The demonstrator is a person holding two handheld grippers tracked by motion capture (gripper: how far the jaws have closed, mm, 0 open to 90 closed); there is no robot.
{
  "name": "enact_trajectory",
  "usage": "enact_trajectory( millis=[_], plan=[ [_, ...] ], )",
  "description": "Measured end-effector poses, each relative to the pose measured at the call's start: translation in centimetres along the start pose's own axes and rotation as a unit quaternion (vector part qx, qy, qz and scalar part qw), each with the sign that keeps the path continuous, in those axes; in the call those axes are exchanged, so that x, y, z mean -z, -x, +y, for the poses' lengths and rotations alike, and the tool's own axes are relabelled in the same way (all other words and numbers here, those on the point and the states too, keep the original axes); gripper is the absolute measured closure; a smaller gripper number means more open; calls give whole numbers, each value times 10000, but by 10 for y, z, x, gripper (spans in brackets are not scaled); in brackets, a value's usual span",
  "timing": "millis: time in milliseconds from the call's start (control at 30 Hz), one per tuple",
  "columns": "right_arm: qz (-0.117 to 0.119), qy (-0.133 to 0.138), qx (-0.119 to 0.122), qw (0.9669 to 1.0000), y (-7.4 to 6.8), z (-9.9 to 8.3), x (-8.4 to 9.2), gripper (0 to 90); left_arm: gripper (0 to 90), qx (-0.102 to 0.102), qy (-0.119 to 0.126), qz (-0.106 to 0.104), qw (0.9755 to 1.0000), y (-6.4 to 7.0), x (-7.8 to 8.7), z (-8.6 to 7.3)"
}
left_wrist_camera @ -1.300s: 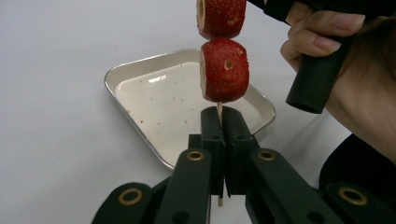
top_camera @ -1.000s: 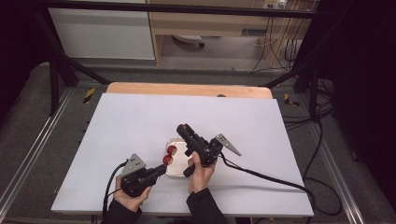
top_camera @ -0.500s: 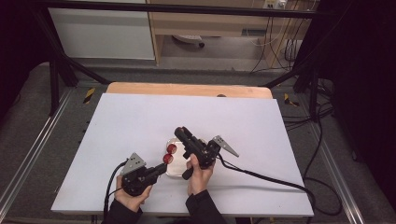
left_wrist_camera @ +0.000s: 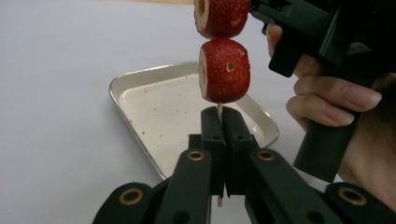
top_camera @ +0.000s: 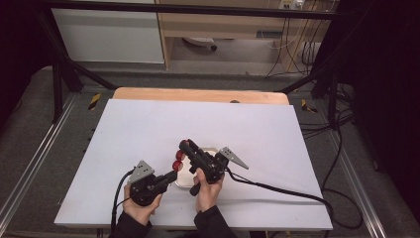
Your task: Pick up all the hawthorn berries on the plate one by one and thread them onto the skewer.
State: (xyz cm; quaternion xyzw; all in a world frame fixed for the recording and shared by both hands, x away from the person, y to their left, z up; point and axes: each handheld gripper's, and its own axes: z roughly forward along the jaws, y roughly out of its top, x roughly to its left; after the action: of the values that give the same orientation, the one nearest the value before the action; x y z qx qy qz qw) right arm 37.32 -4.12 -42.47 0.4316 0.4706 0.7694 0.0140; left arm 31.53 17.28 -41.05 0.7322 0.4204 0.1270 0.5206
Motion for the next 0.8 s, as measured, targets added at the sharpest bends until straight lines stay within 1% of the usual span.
enact_trajectory(
  millis=[67, 133, 200, 233, 267, 300, 367, 433, 467, 500, 567, 600, 633, 667, 700, 733, 767, 800],
  plan=[
    [-23, -53, 98, 9999, -1, 1, 0, 621, 886, 5, 14, -8, 10000, -1, 0, -1],
    [-49, -170, 205, 9996, -2, 5, 1, 612, 886, 11, 29, -35, 10000, -2, 0, -1],
    [-117, -280, 368, 9989, -3, 9, 2, 527, 886, -19, 18, 0, 10000, -3, 2, -1],
    [-197, -337, 459, 9982, -4, 12, 3, 496, 886, -6, 11, -6, 10000, -4, 1, -1],
    [-262, -450, 497, 9974, -5, 15, 4, 474, 886, -26, -14, 5, 10000, -5, 1, -2],
    [-298, -534, 571, 9965, -5, 18, 5, 445, 886, -61, -24, 56, 10000, -6, 1, -2],
    [-474, -644, 760, 9939, -4, 25, 7, 374, 886, -68, -62, 62, 9999, -8, 0, -3],
    [-562, -779, 836, 9919, -1, 32, 11, 303, 886, -84, -70, 87, 9999, -9, 0, -3],
    [-627, -884, 904, 9900, 2, 35, 13, 266, 886, -87, -73, 86, 9999, -10, 0, -3],
    [-690, -952, 960, 9884, 4, 38, 16, 236, 886, -44, -87, 60, 9999, -10, 0, -4],
    [-767, -1155, 1061, 9846, 11, 44, 20, 181, 886, -85, -115, 75, 9999, -11, 0, -4],
    [-821, -1275, 1125, 9820, 13, 46, 23, 154, 886, -88, -134, 69, 9998, -12, 0, -4],
    [-863, -1426, 1238, 9782, 16, 49, 25, 131, 885, -108, -143, 62, 9998, -13, 0, -4],
    [-916, -1557, 1350, 9742, 19, 51, 28, 116, 885, -133, -154, 64, 9998, -13, 0, -4],
    [-957, -1697, 1497, 9693, 22, 53, 30, 101, 885, -141, -159, 49, 9998, -13, 0, -4],
    [-981, -1876, 1606, 9640, 25, 55, 32, 84, 885, -162, -166, 42, 9997, -13, 0, -4],
    [-1014, -2078, 1716, 9577, 28, 57, 35, 77, 885, -171, -184, 31, 9997, -13, 0, -4],
    [-1071, -2314, 1809, 9499, 31, 59, 38, 67, 885, -178, -200, 26, 9996, -13, 0, -4]
  ],
)
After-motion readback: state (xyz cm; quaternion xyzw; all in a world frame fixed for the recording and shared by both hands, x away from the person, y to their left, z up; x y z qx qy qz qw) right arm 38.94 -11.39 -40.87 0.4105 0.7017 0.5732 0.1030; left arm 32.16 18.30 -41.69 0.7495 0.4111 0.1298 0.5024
